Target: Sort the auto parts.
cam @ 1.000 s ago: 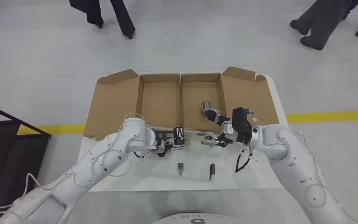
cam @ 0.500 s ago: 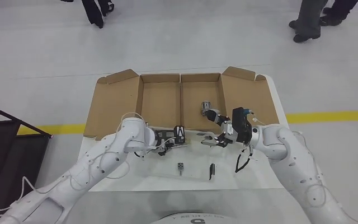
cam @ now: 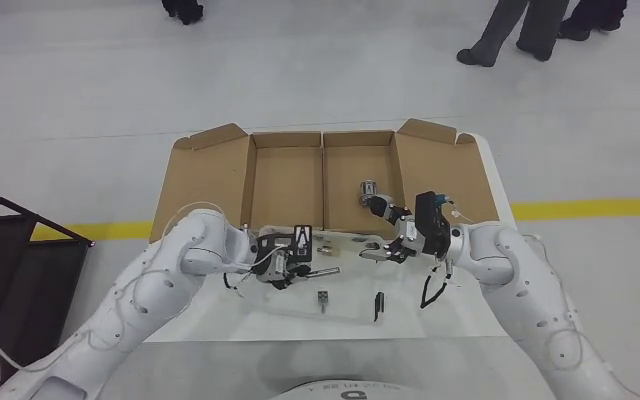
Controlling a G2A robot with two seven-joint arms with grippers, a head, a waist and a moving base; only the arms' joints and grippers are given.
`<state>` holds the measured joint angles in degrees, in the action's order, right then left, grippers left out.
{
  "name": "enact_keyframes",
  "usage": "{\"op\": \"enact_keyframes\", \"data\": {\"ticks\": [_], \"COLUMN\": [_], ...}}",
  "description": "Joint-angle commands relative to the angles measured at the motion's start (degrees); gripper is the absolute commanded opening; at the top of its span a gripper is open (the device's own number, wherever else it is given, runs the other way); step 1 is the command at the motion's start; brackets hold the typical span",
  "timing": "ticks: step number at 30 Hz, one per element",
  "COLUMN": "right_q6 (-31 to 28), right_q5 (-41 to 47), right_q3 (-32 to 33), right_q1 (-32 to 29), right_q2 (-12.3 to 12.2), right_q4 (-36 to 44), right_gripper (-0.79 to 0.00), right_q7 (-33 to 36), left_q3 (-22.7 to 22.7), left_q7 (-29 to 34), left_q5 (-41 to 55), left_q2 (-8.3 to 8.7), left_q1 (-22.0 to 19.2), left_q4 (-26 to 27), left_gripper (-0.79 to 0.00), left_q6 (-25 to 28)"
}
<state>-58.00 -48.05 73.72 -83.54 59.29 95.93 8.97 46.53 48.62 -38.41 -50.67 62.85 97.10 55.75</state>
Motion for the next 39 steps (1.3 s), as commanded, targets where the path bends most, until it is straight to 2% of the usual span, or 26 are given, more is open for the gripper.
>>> {"op": "enact_keyframes", "data": {"ticks": [1,5,10,22,26,39], "right_q6": [0.0,0.0,0.0,0.0,0.0,0.0], "right_q5": [0.0,0.0,0.0,0.0,0.0,0.0], "right_q3": [0.0,0.0,0.0,0.0,0.0,0.0], "right_q1": [0.0,0.0,0.0,0.0,0.0,0.0], "right_q2": [0.0,0.0,0.0,0.0,0.0,0.0], "right_q4": [0.0,0.0,0.0,0.0,0.0,0.0], "right_gripper": [0.0,0.0,0.0,0.0,0.0,0.0], "right_q7": [0.0,0.0,0.0,0.0,0.0,0.0], "left_q3": [-1.1,-3.6,-4.3,-1.5,-0.9,-0.9], "left_q7": [-2.3,-2.3,-2.3,-2.3,-2.3,-2.3], "left_q5": [3.2,11.6,20.0,39.8,41.8,41.8], "left_q2": [1.07,3.2,5.3,9.41,10.01,10.01], "left_q1": [-0.8,-3.3,-5.7,-6.2,-6.0,-6.0], "left_q4": [-1.0,-1.4,-3.4,-4.5,-5.9,-5.9], "left_gripper": [-0.785,-0.785,-0.785,-0.785,-0.785,-0.785], "left_q6": [2.2,2.2,2.2,2.2,2.2,2.2]}}
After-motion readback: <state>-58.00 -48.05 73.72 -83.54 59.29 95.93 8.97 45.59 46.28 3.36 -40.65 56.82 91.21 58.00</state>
